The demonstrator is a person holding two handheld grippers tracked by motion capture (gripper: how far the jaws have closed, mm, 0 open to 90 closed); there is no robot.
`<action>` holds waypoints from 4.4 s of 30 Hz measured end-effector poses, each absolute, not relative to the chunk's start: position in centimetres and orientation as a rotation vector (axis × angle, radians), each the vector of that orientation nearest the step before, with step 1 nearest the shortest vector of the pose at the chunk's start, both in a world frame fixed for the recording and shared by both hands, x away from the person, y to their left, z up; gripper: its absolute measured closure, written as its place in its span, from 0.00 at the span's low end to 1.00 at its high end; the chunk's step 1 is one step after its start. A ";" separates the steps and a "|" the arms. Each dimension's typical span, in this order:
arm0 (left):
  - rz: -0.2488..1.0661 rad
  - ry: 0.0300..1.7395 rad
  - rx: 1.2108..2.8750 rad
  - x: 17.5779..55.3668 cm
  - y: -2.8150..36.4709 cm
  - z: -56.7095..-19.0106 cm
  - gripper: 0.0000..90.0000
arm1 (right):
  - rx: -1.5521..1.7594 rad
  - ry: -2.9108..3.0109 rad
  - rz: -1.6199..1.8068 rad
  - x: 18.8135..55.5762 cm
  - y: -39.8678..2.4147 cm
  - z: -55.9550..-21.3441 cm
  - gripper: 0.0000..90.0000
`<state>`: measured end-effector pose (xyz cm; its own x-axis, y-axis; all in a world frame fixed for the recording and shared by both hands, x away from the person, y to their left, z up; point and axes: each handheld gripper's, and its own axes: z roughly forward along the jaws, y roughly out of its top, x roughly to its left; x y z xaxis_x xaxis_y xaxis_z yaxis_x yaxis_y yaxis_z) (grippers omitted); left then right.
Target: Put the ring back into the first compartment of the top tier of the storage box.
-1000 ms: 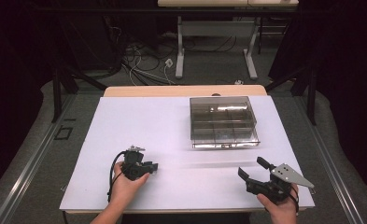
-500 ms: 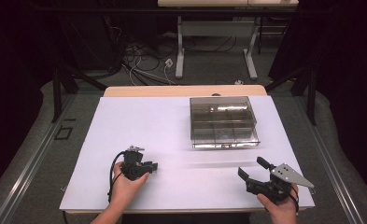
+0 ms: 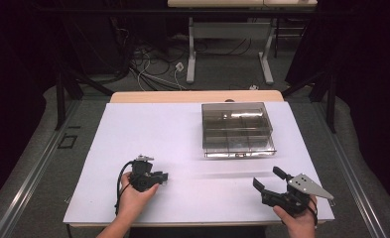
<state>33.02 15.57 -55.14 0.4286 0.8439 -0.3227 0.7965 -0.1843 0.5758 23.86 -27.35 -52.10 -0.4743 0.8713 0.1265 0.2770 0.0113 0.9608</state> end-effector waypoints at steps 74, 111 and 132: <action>0.319 1.135 1.805 29.5 16.5 -50.7 0.77 | 1.182 1.769 1.496 23.9 -27.6 -52.1 0.17; 0.272 0.994 1.800 27.9 14.7 -49.0 0.77 | 1.197 1.760 1.494 23.9 -27.5 -52.1 0.17; 0.245 0.935 1.834 29.2 11.8 -48.1 0.77 | 1.202 1.763 1.488 24.0 -27.6 -52.3 0.17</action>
